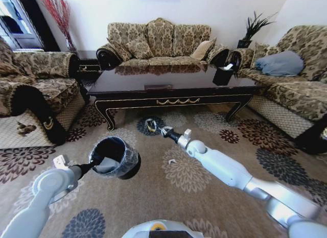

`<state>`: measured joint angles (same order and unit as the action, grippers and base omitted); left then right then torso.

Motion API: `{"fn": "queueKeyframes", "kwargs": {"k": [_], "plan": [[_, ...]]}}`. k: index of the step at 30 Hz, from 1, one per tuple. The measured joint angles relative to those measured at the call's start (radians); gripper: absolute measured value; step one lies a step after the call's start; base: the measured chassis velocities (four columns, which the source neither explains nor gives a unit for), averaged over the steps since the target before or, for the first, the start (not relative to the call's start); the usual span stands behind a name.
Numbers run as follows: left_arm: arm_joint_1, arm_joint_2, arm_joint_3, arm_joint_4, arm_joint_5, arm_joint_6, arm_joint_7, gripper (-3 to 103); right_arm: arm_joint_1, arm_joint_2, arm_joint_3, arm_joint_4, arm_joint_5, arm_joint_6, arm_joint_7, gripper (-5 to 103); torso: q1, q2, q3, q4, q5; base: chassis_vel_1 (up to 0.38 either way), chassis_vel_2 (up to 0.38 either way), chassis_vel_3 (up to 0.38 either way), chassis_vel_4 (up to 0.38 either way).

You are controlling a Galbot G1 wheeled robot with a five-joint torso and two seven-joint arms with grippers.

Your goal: Move to the front of the table and pick up the trash from the floor, then place it into the trash bin.

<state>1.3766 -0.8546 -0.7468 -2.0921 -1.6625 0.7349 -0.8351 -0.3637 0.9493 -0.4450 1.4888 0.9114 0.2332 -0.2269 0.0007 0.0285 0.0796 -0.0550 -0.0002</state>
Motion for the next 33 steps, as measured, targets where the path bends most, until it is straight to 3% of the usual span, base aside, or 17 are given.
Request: {"fn": "queueKeyframes", "kwargs": {"k": [5,8,18,26,30,33], "plan": [[-0.052,0.073,0.031,0.028,-0.052,0.000,-0.002,0,0.048,0.005,-0.041,0.066,-0.036,0.056,-0.024,0,0.000,0.000,0.000,0.0000,0.0003,0.000,0.000,0.000,0.000],[-0.118,0.099,0.083,0.078,-0.064,0.000,-0.002,0,0.094,0.012,-0.137,0.094,-0.087,0.117,-0.033,0,0.000,0.000,0.000,0.0001,0.0000,0.000,0.000,0.000,0.000],[-0.339,0.017,0.256,0.197,-0.057,0.001,-0.010,0,0.119,0.059,-0.292,0.071,-0.200,0.153,0.031,0,0.000,0.000,0.000,-0.0003,0.0001,0.000,0.000,0.000,0.000],[-0.408,0.014,0.296,0.235,-0.057,0.001,-0.011,0,0.130,0.063,-0.308,0.023,-0.226,0.155,0.046,0,0.000,0.000,0.000,0.0001,0.0002,0.000,0.000,0.000,0.000],[-0.422,0.017,0.301,0.243,-0.058,0.001,-0.011,0,0.136,0.062,-0.313,0.019,-0.225,0.153,0.040,11,0.000,0.000,0.000,0.0001,0.0001,0.000,0.000,0.000,0.000],[-0.429,0.022,0.302,0.245,-0.060,0.001,-0.010,0,0.142,0.061,-0.315,0.022,-0.219,0.151,0.034,27,0.000,0.000,0.000,0.0000,0.0002,0.000,0.000,0.000,0.000]]}}
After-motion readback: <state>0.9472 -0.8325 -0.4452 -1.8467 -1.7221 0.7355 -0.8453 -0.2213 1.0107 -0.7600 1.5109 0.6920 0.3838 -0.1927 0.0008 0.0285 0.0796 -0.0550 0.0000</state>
